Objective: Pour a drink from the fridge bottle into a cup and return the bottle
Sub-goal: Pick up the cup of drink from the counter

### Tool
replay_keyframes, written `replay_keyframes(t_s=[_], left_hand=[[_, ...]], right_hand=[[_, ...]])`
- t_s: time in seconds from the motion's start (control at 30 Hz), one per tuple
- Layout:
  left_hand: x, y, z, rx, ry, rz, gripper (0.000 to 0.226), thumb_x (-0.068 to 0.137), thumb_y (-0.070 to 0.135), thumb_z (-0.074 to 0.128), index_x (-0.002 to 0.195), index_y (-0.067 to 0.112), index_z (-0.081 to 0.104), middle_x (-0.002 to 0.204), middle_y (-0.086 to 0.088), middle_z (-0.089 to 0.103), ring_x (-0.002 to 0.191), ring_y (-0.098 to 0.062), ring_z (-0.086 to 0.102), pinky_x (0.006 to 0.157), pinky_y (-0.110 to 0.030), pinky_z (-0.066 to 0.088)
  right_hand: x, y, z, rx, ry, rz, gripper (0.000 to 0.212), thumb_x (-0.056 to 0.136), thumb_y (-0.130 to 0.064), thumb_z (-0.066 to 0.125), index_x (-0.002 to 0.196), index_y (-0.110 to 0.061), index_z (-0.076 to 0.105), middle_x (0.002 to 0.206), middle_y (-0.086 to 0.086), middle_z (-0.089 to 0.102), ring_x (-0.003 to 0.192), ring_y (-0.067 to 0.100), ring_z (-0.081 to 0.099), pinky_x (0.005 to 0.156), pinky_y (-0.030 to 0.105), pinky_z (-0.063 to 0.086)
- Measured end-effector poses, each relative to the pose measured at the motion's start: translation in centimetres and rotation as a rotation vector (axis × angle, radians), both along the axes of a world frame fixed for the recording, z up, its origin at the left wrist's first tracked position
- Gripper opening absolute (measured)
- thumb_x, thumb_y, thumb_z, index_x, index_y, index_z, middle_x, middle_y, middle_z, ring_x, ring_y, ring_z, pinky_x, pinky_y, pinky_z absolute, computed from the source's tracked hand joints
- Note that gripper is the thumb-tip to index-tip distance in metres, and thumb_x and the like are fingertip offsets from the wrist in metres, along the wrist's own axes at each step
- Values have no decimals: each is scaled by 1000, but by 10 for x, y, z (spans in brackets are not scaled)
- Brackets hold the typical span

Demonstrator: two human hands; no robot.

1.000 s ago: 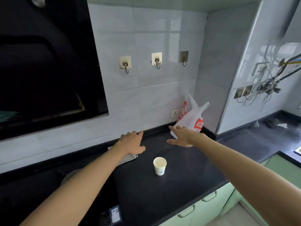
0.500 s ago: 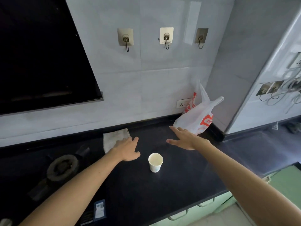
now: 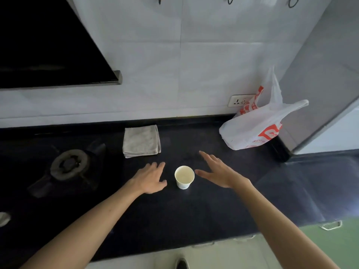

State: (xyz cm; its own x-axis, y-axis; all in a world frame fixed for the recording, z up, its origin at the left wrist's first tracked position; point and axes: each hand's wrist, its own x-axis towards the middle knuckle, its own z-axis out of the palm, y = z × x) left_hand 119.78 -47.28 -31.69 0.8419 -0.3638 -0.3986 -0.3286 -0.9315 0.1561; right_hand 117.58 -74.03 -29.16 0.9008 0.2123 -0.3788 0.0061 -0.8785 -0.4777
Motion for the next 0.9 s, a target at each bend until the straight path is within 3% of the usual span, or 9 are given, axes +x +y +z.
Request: replay_keyframes(t_s=[0.33, 0.5, 0.6, 0.77, 0.9], left_hand=[[-8, -13, -43, -8, -17, 42, 74, 94, 47, 50, 154, 14, 21, 139, -10, 47, 125, -29, 47, 94, -46, 51], [-9, -20, -55, -26, -34, 64, 74, 94, 46, 50, 154, 14, 22, 142, -11, 46, 127, -29, 46, 95, -46, 50], [-10, -23, -58, -26, -38, 65, 74, 94, 47, 51, 154, 14, 23, 142, -11, 46, 126, -29, 47, 94, -45, 51], [-11, -24, -62, -37, -54, 66, 74, 94, 47, 51, 154, 14, 24, 143, -11, 47, 127, -28, 48, 94, -44, 52], [-13, -24, -63, -61, -70, 84, 73, 94, 46, 52, 153, 13, 25, 143, -11, 48, 126, -27, 49, 93, -43, 52]], right_hand=[[3, 9, -74, 152, 6, 53, 96, 82, -56, 71, 153, -37, 9, 151, 0, 36, 136, 20, 40, 110, 45, 41], [3, 16, -99, 246, -78, 34, 97, 78, -43, 79, 152, -31, 17, 142, -3, 41, 128, 16, 46, 107, 33, 41], [3, 21, -108, 286, -113, 29, 94, 78, -39, 81, 150, -29, 23, 142, -4, 42, 128, 14, 45, 104, 26, 39], [4, 27, -119, 349, -155, 0, 89, 77, -36, 82, 148, -27, 28, 142, -3, 43, 127, 14, 45, 105, 37, 47], [1, 30, -123, 402, -165, -34, 88, 80, -35, 80, 149, -31, 26, 140, -7, 43, 120, 4, 42, 103, 28, 45]])
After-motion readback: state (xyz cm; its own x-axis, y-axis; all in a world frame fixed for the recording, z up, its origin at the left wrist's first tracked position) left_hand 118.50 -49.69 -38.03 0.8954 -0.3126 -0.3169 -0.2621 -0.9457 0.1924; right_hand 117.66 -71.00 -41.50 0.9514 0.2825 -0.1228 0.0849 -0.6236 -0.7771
